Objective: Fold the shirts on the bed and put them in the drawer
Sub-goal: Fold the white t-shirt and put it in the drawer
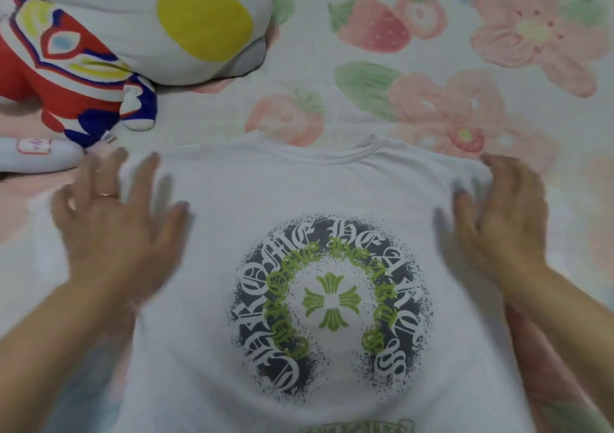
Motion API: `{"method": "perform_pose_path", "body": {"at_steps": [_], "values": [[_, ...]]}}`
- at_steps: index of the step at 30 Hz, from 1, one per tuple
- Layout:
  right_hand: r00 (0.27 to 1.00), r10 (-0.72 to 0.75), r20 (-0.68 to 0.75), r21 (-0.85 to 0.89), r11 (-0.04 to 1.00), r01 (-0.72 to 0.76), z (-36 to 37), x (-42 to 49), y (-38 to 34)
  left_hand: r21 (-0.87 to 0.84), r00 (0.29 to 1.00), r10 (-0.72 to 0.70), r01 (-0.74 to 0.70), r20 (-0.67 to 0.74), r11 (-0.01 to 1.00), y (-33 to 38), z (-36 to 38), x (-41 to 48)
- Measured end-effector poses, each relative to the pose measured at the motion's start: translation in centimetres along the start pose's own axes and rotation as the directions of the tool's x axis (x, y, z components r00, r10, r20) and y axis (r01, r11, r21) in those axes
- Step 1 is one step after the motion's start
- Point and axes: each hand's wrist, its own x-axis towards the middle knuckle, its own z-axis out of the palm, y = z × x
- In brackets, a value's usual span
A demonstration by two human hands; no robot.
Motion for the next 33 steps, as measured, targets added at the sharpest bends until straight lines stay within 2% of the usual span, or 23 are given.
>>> {"method": "perform_pose_path", "body": {"at_steps": [1,2,3,4,5,6,8,10,11,12,13,14,15,17,19,20,23,25,27,30,33], "values": [[0.977,-0.177,0.123,0.082,0.982,0.167,0.7,-1.9,-2.0,-0.025,0.994,0.104,-0.103,0.017,0.994,2.7,0.2,-2.1],[0.9,-0.351,0.258,0.146,0.935,0.323,1.2,-3.6,-4.0,-0.087,0.96,0.271,-0.264,0.071,0.961,5.4,0.1,-3.8],[0.793,-0.473,0.384,0.216,0.881,0.42,1.9,-5.6,-6.1,-0.09,0.907,0.409,-0.4,0.104,0.912,8.2,0.5,-6.0],[0.713,-0.532,0.457,0.213,0.843,0.493,2.8,-6.9,-6.7,-0.078,0.877,0.452,-0.445,0.164,0.892,9.0,1.1,-7.5],[0.704,-0.533,0.469,0.183,0.839,0.513,3.6,-6.6,-5.7,-0.06,0.875,0.415,-0.414,0.247,0.908,8.3,1.6,-7.6],[0.735,-0.461,0.497,0.091,0.87,0.484,3.9,-5.2,-3.9,-0.041,0.894,0.347,-0.35,0.284,0.936,6.7,1.7,-7.0],[0.825,-0.258,0.503,-0.076,0.937,0.34,3.5,-2.2,1.0,-0.005,0.949,0.207,-0.212,0.238,0.977,2.5,1.7,-5.9],[0.866,-0.088,0.492,-0.166,0.967,0.193,2.1,-0.7,4.6,-0.028,0.982,0.082,-0.078,0.171,0.997,-0.9,1.0,-6.5],[0.866,-0.012,0.5,-0.198,0.972,0.128,1.1,-0.4,5.5,-0.095,0.99,-0.028,0.041,0.141,0.995,-2.0,0.2,-6.9],[0.871,0.033,0.491,-0.218,0.972,0.086,0.2,-0.7,5.3,-0.188,0.979,-0.175,0.191,0.101,0.963,-2.8,-0.7,-7.6],[0.884,0.035,0.465,-0.202,0.977,0.067,-0.4,-1.7,4.3,-0.293,0.939,-0.336,0.343,0.073,0.893,-3.1,-1.6,-8.5],[0.895,-0.003,0.446,-0.157,0.984,0.081,-1.0,-3.2,2.7,-0.377,0.873,-0.48,0.475,0.089,0.795,-2.8,-2.2,-9.6],[0.894,-0.083,0.441,-0.08,0.988,0.131,-1.5,-5.4,0.7,-0.422,0.814,-0.564,0.564,0.139,0.71,-2.1,-2.6,-10.9],[0.84,-0.248,0.483,0.071,0.967,0.245,-2.2,-11.1,-3.4,-0.442,0.774,-0.574,0.627,0.267,0.641,-0.5,-2.5,-13.2],[0.785,-0.322,0.529,0.139,0.946,0.294,-2.2,-15.7,-5.2,-0.493,0.793,-0.501,0.608,0.347,0.622,0.6,-2.2,-14.3],[0.783,-0.33,0.527,0.123,0.941,0.314,-2.0,-16.9,-5.2,-0.52,0.807,-0.465,0.591,0.365,0.617,0.9,-2.3,-14.6],[0.821,-0.277,0.499,0.026,0.952,0.305,-1.5,-17.1,-2.9,-0.526,0.819,-0.51,0.564,0.261,0.637,-0.5,-2.6,-15.1],[0.836,-0.219,0.503,-0.012,0.966,0.26,-1.6,-16.5,-1.6,-0.495,0.781,-0.597,0.599,0.185,0.63,-2.3,-2.9,-16.0],[0.837,-0.198,0.511,-0.035,0.967,0.251,-1.8,-16.5,-1.0,-0.45,0.742,-0.64,0.649,0.198,0.613,-3.6,-3.2,-17.2],[0.833,-0.209,0.512,-0.025,0.966,0.258,-1.9,-16.2,-1.0,-0.482,0.76,-0.594,0.638,0.266,0.6,-2.9,-3.4,-16.8],[0.846,-0.199,0.495,-0.036,0.968,0.248,-1.5,-16.5,-1.0,-0.569,0.833,-0.466,0.547,0.298,0.614,-0.9,-2.6,-13.2]]}}
